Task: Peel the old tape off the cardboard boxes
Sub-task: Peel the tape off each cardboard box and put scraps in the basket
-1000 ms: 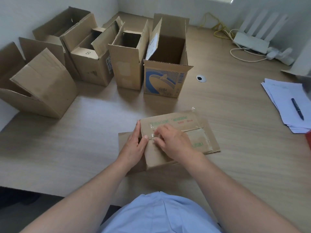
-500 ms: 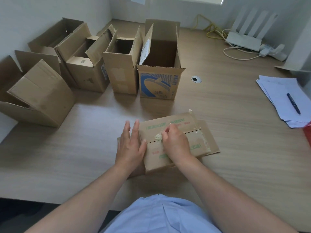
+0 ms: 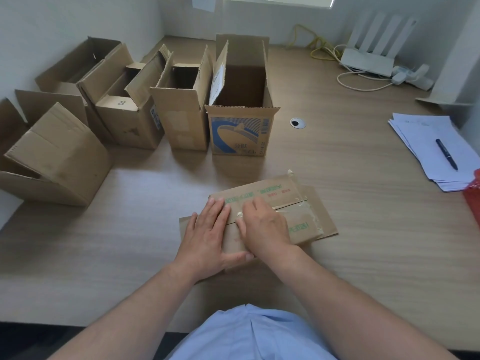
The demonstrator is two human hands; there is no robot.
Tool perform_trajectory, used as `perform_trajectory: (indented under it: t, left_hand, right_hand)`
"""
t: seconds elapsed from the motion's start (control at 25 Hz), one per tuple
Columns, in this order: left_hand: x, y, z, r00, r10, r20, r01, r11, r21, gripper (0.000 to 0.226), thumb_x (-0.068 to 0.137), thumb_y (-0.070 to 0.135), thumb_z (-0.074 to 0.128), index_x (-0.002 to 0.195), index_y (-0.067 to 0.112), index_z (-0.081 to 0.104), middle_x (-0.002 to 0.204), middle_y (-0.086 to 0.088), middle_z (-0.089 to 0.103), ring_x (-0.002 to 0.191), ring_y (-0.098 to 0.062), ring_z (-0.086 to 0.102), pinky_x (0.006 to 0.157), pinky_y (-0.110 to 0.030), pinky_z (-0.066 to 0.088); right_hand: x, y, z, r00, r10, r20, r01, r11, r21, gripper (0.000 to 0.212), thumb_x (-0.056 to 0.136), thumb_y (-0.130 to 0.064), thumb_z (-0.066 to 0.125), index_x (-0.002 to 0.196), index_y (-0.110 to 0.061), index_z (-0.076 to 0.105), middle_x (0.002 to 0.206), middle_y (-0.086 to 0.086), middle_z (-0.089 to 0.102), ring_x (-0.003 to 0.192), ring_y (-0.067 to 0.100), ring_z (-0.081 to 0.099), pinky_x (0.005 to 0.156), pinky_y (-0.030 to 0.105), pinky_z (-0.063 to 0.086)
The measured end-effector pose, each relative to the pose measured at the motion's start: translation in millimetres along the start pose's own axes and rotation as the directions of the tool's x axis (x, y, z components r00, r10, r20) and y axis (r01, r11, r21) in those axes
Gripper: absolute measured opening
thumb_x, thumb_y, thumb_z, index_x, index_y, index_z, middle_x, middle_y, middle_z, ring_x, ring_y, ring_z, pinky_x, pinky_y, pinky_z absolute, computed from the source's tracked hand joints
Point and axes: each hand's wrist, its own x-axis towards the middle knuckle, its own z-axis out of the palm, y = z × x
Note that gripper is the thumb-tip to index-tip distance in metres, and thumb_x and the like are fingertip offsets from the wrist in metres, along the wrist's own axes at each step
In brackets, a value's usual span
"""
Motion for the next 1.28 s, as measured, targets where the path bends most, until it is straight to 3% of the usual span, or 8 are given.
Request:
perform_trajectory:
  t: [0.16, 0.32, 0.64, 0.84, 1.0, 1.08, 1.16, 1.28]
  left_hand:
    - [-1, 0, -1, 1.0, -0.007, 0.021, 0.006, 0.999, 0.05, 0.128, 0.053, 0.095, 0.02, 0.153, 0.02, -0.002, 0.159, 0.009, -0.018, 0.133, 0.0, -0.037, 0.118, -0.041, -0.008]
    - [0, 0, -2, 0.999, -0.008, 0.041, 0.005, 0.998, 0.061, 0.127, 0.054, 0.095, 0.02, 0.153, 0.02, -0.004, 0.159, 0.008, -0.018, 0.136, -0.003, -0.034, 0.118, -0.041, -0.01]
    - [-1, 4, -4, 0.999, -0.008, 0.036, 0.005, 0.996, 0.086, 0.119, 0.065, 0.088, 0.036, 0.153, 0.018, -0.004, 0.159, 0.007, -0.017, 0.141, -0.007, -0.028, 0.118, -0.041, -0.01]
    - [2, 15, -9, 1.0, -0.03, 0.0, 0.03, 0.988, 0.15, 0.123, 0.063, 0.09, 0.036, 0.153, 0.013, 0.002, 0.16, 0.001, -0.012, 0.144, -0.013, -0.022, 0.116, -0.043, -0.016]
    - [11, 38, -4, 1.0, -0.004, 0.022, 0.0, 0.983, 0.185, 0.14, 0.048, 0.096, 0.026, 0.151, 0.007, -0.007, 0.158, -0.01, -0.023, 0.137, -0.02, -0.037, 0.113, -0.042, -0.023]
    - [13, 39, 0, 0.999, 0.003, 0.054, -0.015, 0.975, 0.22, 0.139, 0.052, 0.096, 0.027, 0.15, 0.007, -0.015, 0.156, -0.01, -0.026, 0.132, -0.018, -0.041, 0.112, -0.039, -0.025]
    - [13, 34, 0, 0.998, 0.014, 0.065, -0.029, 0.968, 0.248, 0.134, 0.059, 0.094, 0.032, 0.149, 0.008, -0.018, 0.156, -0.01, -0.027, 0.131, -0.018, -0.042, 0.11, -0.037, -0.027]
    - [11, 25, -4, 0.996, 0.045, 0.078, -0.065, 0.96, 0.273, 0.13, 0.063, 0.091, 0.036, 0.149, 0.011, -0.02, 0.156, -0.008, -0.029, 0.135, -0.018, -0.039, 0.11, -0.036, -0.026]
  right_hand:
    - [6, 12, -1, 0.985, 0.171, 0.012, -0.169, 0.957, 0.235, 0.021, 0.092, -0.024, 0.054, 0.087, -0.005, 0.062, 0.093, 0.015, 0.064, 0.085, 0.034, 0.061, 0.069, 0.037, 0.046]
    - [12, 31, -2, 0.81, 0.548, 0.209, -0.537, 0.549, 0.641, 0.025, 0.09, -0.019, 0.047, 0.075, -0.007, 0.063, 0.068, 0.01, 0.067, 0.068, 0.033, 0.063, 0.068, 0.043, 0.053]
    - [12, 40, 1, 0.954, 0.296, 0.036, -0.298, 0.946, 0.125, 0.019, 0.096, -0.031, 0.044, 0.102, -0.015, 0.053, 0.108, 0.006, 0.058, 0.098, 0.032, 0.058, 0.067, 0.034, 0.032]
    - [4, 22, 3, 0.987, 0.159, 0.012, -0.158, 0.986, -0.048, 0.034, 0.09, -0.037, 0.054, 0.107, -0.007, 0.052, 0.108, 0.011, 0.054, 0.095, 0.031, 0.058, 0.065, 0.036, 0.042]
    - [1, 9, -1, 0.99, 0.023, -0.141, -0.05, 0.98, -0.194, 0.019, 0.062, -0.01, 0.077, 0.074, -0.007, 0.062, 0.071, 0.011, 0.061, 0.052, 0.027, 0.062, 0.04, 0.026, 0.039]
    - [6, 16, 0, 0.992, 0.114, -0.062, -0.117, 0.992, -0.039, 0.012, 0.081, -0.013, 0.062, 0.09, -0.005, 0.061, 0.09, 0.015, 0.063, 0.074, 0.032, 0.066, 0.057, 0.034, 0.047]
    - [15, 27, -4, 0.93, 0.345, 0.129, -0.367, 0.897, 0.246, 0.015, 0.092, -0.018, 0.048, 0.094, -0.011, 0.06, 0.101, 0.015, 0.064, 0.091, 0.033, 0.062, 0.074, 0.037, 0.046]
    - [22, 41, -12, 0.746, 0.554, 0.37, -0.613, 0.353, 0.707, 0.015, 0.086, -0.009, 0.05, 0.077, -0.014, 0.061, 0.069, 0.014, 0.063, 0.053, 0.021, 0.058, 0.051, 0.029, 0.046]
